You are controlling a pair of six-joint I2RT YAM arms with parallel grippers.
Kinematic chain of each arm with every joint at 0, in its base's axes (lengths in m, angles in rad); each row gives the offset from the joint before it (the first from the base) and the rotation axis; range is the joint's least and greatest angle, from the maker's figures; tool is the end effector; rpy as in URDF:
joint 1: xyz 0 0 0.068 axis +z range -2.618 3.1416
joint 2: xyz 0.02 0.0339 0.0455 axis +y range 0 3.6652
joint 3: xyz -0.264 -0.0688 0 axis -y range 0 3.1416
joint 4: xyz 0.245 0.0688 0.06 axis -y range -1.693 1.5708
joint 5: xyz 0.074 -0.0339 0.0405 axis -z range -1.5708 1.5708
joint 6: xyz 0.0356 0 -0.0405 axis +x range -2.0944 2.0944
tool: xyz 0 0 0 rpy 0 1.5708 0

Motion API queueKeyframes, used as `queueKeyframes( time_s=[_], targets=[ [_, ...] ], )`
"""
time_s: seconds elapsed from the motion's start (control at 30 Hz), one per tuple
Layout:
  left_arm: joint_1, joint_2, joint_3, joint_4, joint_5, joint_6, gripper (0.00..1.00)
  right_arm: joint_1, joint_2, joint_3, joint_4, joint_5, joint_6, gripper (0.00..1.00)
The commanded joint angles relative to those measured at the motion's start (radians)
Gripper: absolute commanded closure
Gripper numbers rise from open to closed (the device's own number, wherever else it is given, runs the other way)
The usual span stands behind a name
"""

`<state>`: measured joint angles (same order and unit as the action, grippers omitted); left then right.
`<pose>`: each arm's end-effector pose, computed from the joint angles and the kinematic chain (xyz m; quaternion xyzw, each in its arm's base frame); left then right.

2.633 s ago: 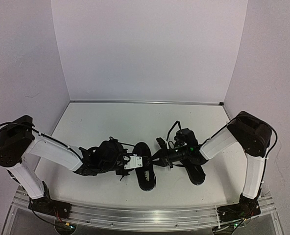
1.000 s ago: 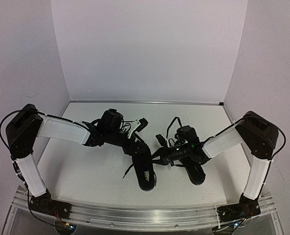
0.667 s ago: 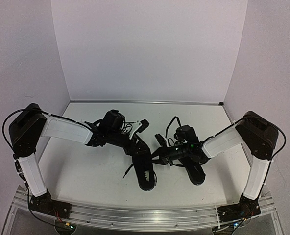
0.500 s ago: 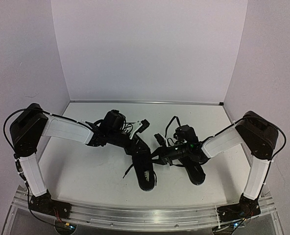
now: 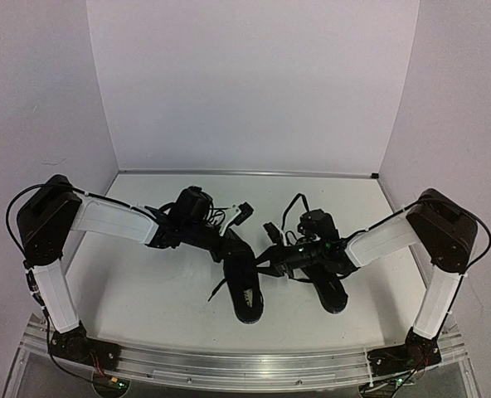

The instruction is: Tie the shoes

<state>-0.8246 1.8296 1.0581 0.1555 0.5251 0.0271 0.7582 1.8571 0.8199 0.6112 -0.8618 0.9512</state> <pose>0.2520 -0.2989 0.1804 0.4629 0.7319 -0.3847 0.3194 0.2423 0.2667 0.1462 -0.1516 0.7820 0.6017 0.0582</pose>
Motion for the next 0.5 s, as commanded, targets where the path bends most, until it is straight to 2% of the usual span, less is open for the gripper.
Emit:
queueKeyframes(
  time_s=[0.0,0.47],
  targets=[
    [0.002,-0.034,-0.016,0.014,-0.046,-0.003,1.00,0.006,-0.065,-0.025,0.010,0.015,-0.001,1.00],
    [0.004,-0.008,-0.032,0.034,-0.161,-0.015,1.00,0.006,-0.110,-0.089,0.009,0.023,0.000,1.00]
  ],
)
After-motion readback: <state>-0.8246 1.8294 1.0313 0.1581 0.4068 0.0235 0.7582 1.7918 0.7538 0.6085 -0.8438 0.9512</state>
